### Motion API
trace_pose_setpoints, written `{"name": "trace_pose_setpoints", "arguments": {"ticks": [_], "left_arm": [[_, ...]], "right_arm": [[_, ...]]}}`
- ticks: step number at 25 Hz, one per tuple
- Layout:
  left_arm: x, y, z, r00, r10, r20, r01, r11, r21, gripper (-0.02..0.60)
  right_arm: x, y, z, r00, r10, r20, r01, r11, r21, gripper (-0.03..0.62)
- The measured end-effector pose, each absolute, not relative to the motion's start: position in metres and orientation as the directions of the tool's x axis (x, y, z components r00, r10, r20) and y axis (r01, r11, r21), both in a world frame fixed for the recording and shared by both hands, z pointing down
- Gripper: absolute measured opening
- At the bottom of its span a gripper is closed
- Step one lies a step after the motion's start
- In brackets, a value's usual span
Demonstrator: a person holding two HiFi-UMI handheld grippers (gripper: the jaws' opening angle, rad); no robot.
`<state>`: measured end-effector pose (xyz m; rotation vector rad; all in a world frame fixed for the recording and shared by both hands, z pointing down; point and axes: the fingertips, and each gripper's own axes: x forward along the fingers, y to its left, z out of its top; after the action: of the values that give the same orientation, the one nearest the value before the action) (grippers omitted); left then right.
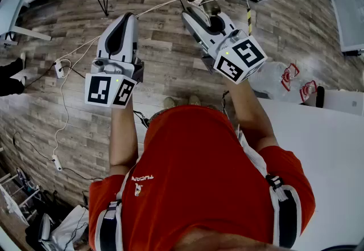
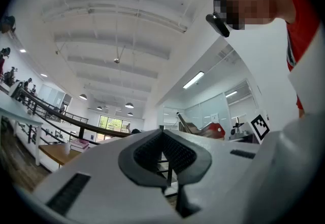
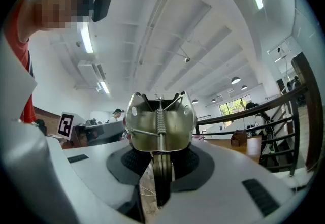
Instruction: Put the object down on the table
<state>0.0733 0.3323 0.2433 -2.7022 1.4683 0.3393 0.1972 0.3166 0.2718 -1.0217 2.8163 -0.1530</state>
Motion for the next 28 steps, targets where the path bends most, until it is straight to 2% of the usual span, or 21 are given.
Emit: {"name": "trace_pose_setpoints", "arguments": {"ticks": [7,17,28], "left_arm": [[0.052,0.326,0.248,0.518,-0.826,-0.221,-0.836,-0.544,0.074,0.009],[-0.027,0.293,0.257,0.514,-0.827,-0.228,-0.837,-0.542,0.075,0.009],[-0.077,0.188,0.276,0.440,-0.878,-0.186,-0.885,-0.459,0.072,0.009]], "right_arm": [[0.180,0.315,0.271,-0.764,-0.635,-0.117,-0.620,0.772,-0.142,0.115],[0.117,0.284,0.281,-0.751,-0.656,-0.079,-0.642,0.753,-0.144,0.115],[0.075,0.165,0.297,-0.782,-0.619,-0.073,-0.607,0.783,-0.140,0.115]]}}
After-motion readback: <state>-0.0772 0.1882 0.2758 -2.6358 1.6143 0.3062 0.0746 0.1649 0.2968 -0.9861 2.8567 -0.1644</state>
